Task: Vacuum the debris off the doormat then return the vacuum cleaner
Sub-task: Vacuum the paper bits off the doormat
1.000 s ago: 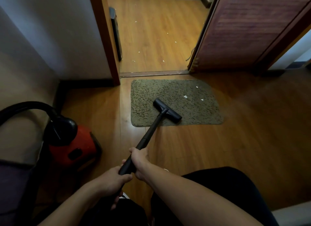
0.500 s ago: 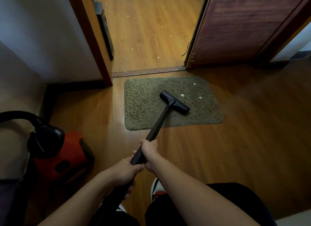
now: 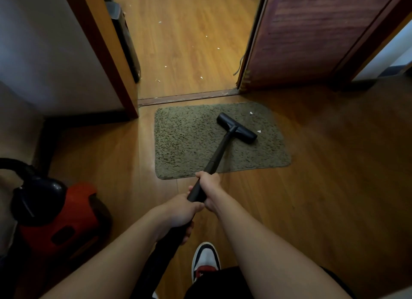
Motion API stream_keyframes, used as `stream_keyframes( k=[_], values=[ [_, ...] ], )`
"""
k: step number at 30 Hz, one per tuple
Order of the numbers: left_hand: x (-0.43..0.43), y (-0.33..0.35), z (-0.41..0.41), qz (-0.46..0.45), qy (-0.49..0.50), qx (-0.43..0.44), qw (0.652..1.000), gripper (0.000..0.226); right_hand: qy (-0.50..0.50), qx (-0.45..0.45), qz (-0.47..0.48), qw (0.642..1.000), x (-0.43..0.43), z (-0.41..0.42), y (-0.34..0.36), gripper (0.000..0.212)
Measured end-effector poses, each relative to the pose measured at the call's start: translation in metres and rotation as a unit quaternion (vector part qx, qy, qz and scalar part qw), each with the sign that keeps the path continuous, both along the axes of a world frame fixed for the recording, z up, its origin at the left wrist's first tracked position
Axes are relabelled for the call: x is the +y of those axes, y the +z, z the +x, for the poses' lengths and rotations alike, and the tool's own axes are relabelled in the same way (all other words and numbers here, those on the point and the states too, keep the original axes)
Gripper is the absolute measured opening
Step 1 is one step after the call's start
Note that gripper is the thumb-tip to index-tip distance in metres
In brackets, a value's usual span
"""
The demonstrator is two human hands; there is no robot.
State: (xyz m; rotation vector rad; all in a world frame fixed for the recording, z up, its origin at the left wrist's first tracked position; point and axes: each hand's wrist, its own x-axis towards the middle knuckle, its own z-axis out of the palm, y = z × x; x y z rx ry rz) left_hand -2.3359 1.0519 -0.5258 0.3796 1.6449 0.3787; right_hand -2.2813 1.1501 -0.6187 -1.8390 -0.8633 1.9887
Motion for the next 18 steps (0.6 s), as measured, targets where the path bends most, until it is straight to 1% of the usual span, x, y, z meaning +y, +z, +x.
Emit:
stream_keyframes(
  k=[5,9,13,18],
  values=[
    [0.017,-0.004,0.005,0.01,0.002,-0.004,1.0,0.016,-0.003,0.001,0.006,1.0,0.018,0.002,-0.006,0.032],
    [0.015,-0.004,0.001,0.004,-0.002,0.0,1.0,0.019,-0.007,0.003,0.002,1.0,0.016,0.0,-0.008,0.03],
    [-0.005,0.0,-0.009,-0.011,-0.004,0.005,1.0,0.024,-0.01,0.019,-0.017,1.0,-0.005,-0.008,-0.003,0.028],
    [-0.046,0.01,-0.024,-0.015,-0.009,0.007,1.0,0.029,0.0,0.031,-0.02,0.999,-0.049,-0.025,-0.006,0.036]
  ],
)
